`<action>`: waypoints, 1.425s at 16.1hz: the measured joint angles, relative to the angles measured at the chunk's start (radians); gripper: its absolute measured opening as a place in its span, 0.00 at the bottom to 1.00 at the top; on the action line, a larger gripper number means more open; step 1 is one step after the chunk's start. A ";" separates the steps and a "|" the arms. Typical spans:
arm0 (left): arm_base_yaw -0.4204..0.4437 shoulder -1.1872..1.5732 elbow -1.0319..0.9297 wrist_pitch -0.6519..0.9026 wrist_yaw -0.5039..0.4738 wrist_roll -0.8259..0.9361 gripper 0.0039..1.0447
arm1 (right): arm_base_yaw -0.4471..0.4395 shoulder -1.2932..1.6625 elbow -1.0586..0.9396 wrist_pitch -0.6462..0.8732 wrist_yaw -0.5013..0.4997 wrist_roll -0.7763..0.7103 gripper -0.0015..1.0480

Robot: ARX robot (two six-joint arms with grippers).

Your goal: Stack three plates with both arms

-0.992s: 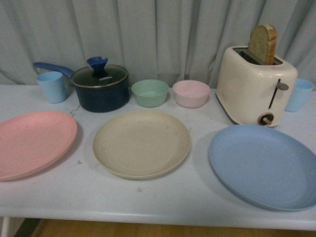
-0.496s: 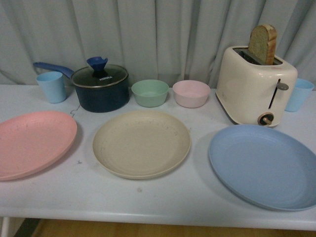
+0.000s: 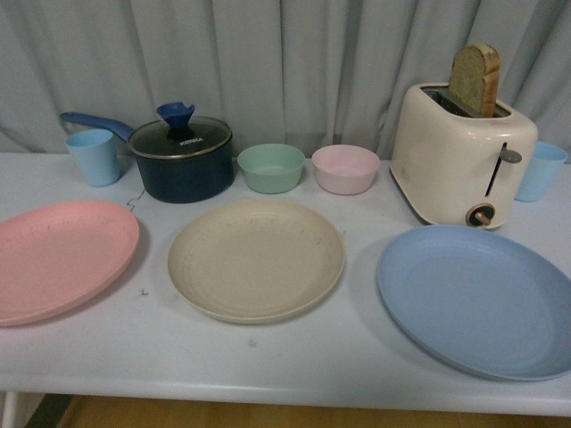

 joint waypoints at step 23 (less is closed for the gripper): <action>0.000 0.000 0.000 0.000 0.000 0.000 0.94 | 0.000 0.000 0.000 0.000 0.000 0.000 0.94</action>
